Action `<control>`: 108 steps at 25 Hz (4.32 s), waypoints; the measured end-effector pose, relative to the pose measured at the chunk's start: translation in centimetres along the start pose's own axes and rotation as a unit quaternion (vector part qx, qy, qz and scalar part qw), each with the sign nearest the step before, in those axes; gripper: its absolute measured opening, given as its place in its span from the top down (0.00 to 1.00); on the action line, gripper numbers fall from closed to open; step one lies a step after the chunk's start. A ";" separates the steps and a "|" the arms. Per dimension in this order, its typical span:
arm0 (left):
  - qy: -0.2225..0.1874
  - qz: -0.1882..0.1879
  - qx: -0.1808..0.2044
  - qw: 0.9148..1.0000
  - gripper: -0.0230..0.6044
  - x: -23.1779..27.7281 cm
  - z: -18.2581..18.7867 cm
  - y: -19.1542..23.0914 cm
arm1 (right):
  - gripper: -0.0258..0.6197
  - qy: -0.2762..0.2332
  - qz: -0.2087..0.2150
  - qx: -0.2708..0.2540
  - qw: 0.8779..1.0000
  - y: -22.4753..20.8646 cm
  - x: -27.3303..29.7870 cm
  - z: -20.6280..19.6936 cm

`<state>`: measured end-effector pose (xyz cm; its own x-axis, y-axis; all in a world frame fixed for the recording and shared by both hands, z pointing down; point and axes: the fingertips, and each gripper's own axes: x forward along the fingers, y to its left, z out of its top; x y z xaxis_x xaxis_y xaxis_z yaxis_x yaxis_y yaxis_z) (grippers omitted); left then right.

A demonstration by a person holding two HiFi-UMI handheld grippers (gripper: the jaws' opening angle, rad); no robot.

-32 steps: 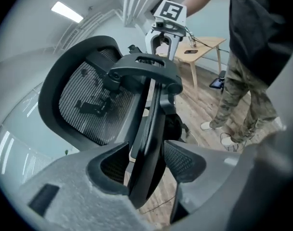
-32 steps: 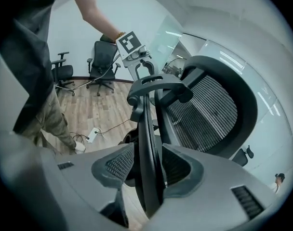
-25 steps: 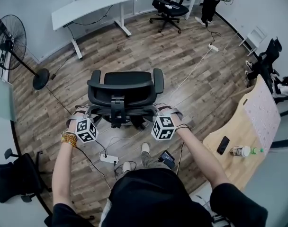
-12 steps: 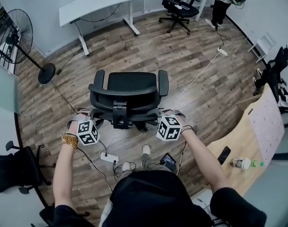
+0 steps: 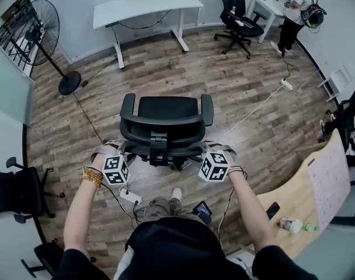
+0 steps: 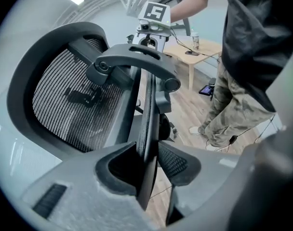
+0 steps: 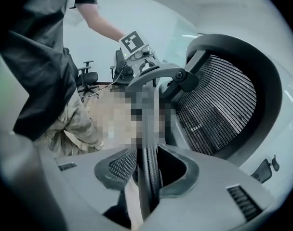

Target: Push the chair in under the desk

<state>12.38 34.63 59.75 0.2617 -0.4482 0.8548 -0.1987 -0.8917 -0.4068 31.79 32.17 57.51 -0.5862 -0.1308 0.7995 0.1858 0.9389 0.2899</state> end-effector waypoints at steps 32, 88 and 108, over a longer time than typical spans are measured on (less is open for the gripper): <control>0.032 -0.005 -0.028 0.999 0.75 3.3 3.0 3.0 | 0.74 0.019 0.006 -0.048 0.999 -5.7 0.2 -4.3; 0.015 0.048 0.002 0.999 0.79 8.9 -6.7 18.0 | 0.74 0.013 0.032 -0.080 0.996 -22.8 9.9 -0.4; 0.003 0.064 0.026 0.998 0.79 10.4 -12.1 25.3 | 0.75 0.029 0.042 -0.058 0.997 -29.5 14.5 2.3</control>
<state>-1.34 8.17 62.28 0.2312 -0.5582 0.7968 -0.1807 -0.8294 -0.5286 15.98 3.27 59.35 -0.5189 -0.0741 0.8516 0.3240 0.9049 0.2761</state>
